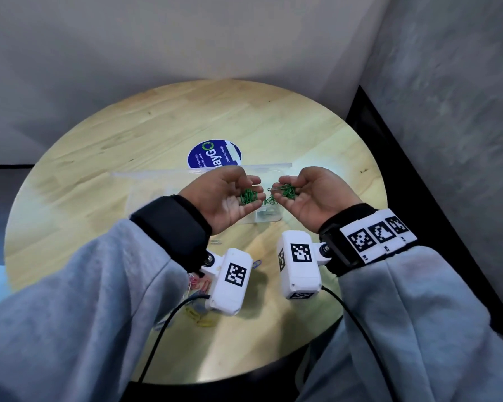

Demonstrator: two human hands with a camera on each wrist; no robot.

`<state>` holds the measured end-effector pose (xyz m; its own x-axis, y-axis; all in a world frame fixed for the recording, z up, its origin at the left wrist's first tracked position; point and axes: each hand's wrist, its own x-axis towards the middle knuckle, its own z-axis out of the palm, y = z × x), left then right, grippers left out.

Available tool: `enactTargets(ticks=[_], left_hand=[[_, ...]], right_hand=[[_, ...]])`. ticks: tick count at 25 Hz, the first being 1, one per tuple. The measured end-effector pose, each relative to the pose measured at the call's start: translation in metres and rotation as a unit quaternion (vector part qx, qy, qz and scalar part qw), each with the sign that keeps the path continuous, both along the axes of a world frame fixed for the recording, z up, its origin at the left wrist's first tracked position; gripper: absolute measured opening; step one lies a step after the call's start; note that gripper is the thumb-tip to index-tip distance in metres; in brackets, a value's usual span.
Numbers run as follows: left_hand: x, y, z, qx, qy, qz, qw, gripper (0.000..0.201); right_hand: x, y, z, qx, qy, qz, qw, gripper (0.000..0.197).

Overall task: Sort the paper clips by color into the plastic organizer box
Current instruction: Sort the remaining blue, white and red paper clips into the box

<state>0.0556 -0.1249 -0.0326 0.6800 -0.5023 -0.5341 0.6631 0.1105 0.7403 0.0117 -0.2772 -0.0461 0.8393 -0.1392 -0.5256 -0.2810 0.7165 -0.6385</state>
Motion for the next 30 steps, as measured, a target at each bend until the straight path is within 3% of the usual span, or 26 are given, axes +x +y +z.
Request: enactTargets(ticks=[7,10,12,16,18,21,23,25,27,30], left_hand=[[0.004,-0.020,-0.007,-0.038,-0.020,-0.019,0.999,0.041],[0.000,-0.022,-0.011,-0.042,-0.029,-0.022,0.998,0.041],[0.000,-0.016,-0.011,-0.003,-0.048,-0.022,0.999,0.031],[-0.002,0.009,0.000,0.146,-0.155,-0.100,0.972,0.012],[-0.004,0.023,0.003,0.276,-0.241,-0.181,0.913,0.013],[-0.013,0.041,0.003,0.437,-0.322,-0.314,0.779,0.008],[-0.021,0.050,0.000,0.524,-0.361,-0.371,0.676,0.005],[-0.031,0.058,-0.007,0.587,-0.381,-0.416,0.580,0.010],[-0.040,0.067,-0.016,0.621,-0.365,-0.446,0.530,0.011],[-0.042,0.078,-0.025,0.642,-0.346,-0.438,0.525,0.016]], right_hand=[[0.009,0.002,-0.003,0.021,-0.021,0.021,0.999,0.010],[0.005,0.002,-0.002,-0.009,-0.012,0.034,0.999,0.034],[0.002,0.000,-0.003,-0.057,-0.009,0.047,0.997,0.044],[-0.004,-0.004,0.001,-0.255,-0.007,0.085,0.963,0.018],[-0.008,-0.007,0.002,-0.357,-0.008,0.118,0.927,0.019],[-0.015,-0.002,-0.003,-0.460,-0.010,0.227,0.859,0.013],[-0.021,0.006,-0.009,-0.543,-0.003,0.325,0.774,0.007],[-0.026,0.018,-0.018,-0.624,0.004,0.402,0.670,0.008],[-0.031,0.029,-0.026,-0.673,0.016,0.443,0.592,0.015],[-0.035,0.041,-0.033,-0.691,0.024,0.472,0.547,0.020]])
